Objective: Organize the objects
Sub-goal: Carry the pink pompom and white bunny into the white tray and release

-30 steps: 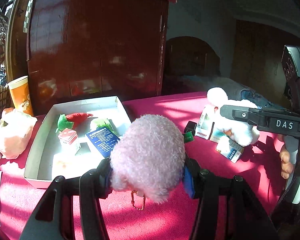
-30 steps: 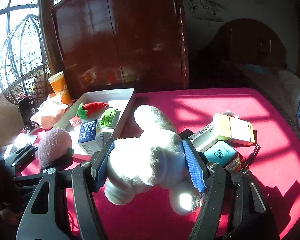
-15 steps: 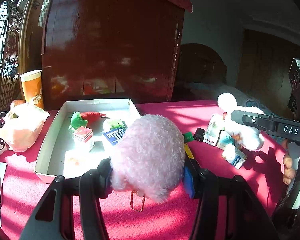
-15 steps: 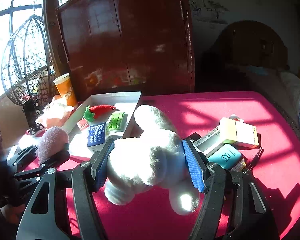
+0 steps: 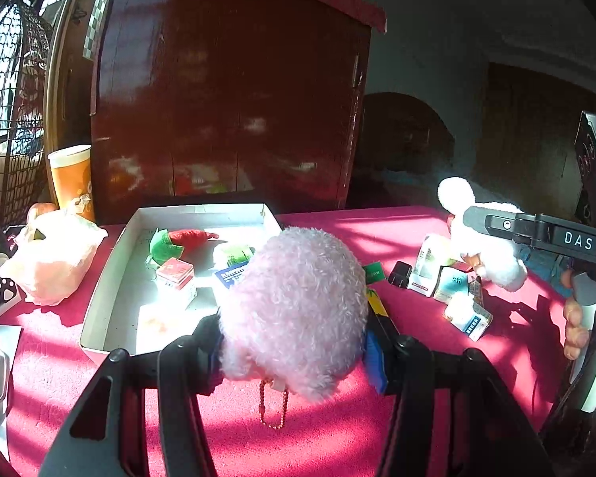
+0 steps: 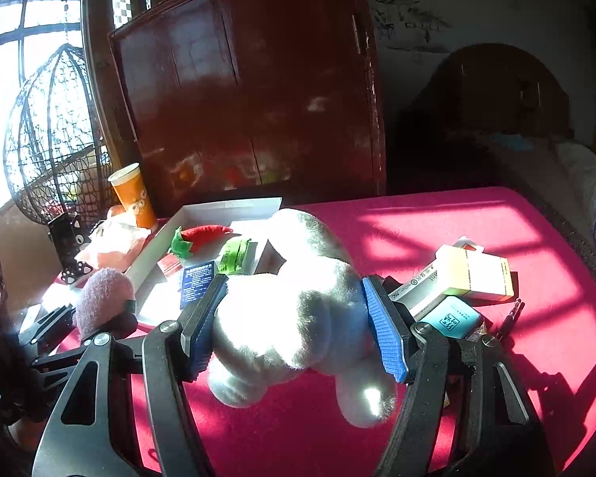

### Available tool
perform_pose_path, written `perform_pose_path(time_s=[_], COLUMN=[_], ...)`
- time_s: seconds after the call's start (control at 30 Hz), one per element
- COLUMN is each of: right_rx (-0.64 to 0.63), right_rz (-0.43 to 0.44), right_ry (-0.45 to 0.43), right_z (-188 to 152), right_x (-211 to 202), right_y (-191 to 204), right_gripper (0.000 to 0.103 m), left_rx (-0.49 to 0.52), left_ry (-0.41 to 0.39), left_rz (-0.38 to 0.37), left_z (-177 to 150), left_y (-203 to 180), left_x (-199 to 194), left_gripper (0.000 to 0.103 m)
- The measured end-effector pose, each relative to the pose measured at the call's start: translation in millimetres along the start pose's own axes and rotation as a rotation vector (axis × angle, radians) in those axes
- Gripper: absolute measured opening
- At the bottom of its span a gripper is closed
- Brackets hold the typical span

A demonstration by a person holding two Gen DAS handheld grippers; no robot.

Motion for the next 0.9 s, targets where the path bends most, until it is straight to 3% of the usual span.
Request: perform_pose_path(time_s=[0.3, 0.47, 0.9], right_rx=[0.023, 0.024, 0.080], right_rz=[0.035, 0.064, 0.148], right_ry=[-0.023, -0.037, 0.124], right_z=[44, 74, 90], right_x=[24, 39, 128], right_y=[11, 26, 67], right_gripper=[0.068, 0.068, 0.068], left_rx=[0.013, 0.052, 0.020], left_ry=[-0.091, -0.126, -0.018], left_rz=[0.077, 0.158, 0.307], left_z=[50, 86, 123], left_y=[31, 51, 133], left_x=[-2, 6, 69], left_gripper=[0.055, 0.055, 0.055])
Point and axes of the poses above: each gripper's, at about its wrist camera, not at the fingertips, and x roughly the way its jaws point, y to its left, z to its top, the point moved 5 cm from there along x, roughly the way its jaws point, and after that the axes turned 1 degree about -x, right-handed, at the moved point
